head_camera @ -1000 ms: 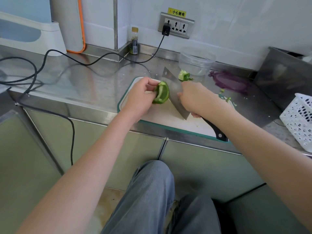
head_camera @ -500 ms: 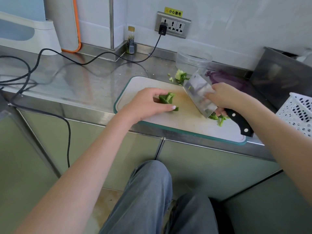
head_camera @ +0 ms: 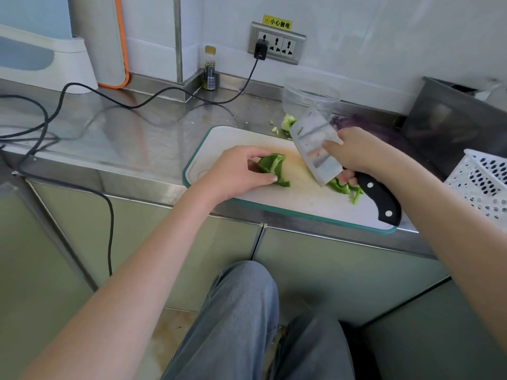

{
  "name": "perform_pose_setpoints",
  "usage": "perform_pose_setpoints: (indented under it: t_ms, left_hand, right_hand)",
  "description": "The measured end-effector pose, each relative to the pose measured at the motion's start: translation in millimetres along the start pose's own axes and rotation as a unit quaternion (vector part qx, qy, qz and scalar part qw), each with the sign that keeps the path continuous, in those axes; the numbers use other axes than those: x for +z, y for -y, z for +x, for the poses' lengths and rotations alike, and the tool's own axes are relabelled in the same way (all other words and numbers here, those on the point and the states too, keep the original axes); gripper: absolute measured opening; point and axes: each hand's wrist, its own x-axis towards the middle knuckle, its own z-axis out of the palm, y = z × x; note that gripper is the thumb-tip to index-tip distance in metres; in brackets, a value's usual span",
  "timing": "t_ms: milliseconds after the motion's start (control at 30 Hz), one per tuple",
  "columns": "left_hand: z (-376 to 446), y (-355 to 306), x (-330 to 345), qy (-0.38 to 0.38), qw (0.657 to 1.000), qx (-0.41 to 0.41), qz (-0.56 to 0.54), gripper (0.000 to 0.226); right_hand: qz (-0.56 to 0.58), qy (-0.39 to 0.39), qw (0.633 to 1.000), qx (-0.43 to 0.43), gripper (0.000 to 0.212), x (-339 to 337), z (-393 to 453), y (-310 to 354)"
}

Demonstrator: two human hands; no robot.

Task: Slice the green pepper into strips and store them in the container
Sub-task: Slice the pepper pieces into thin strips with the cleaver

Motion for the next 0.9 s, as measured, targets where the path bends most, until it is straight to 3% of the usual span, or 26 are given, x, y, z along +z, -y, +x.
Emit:
perform_pose_setpoints:
  t_ms: [67,233,400,900]
  left_hand:
    - [0,-1,1,-0.002,1.000,0.008,0.016,0.065]
    - [-3,-7,0,-0.010,0.999,0.015,0.047,0.066]
    - [-6,-12,0,-0.017,0.999,0.021,0.041,0.052]
    - [-3,-6,2,-0.020,0.998,0.000,0.059,0.040]
  right_hand:
    - [0.011,-0.001,1.000,-0.008,0.042,1,-5,3]
    - [0.045,0.025,0.999,-0.004,0.019,6,-13,13]
    - [0.078,0.029,0.996,-0.023,0.041,13,-17,19]
    - [0.091,0.002,0.994,-0.054,0.048,26,-18,14]
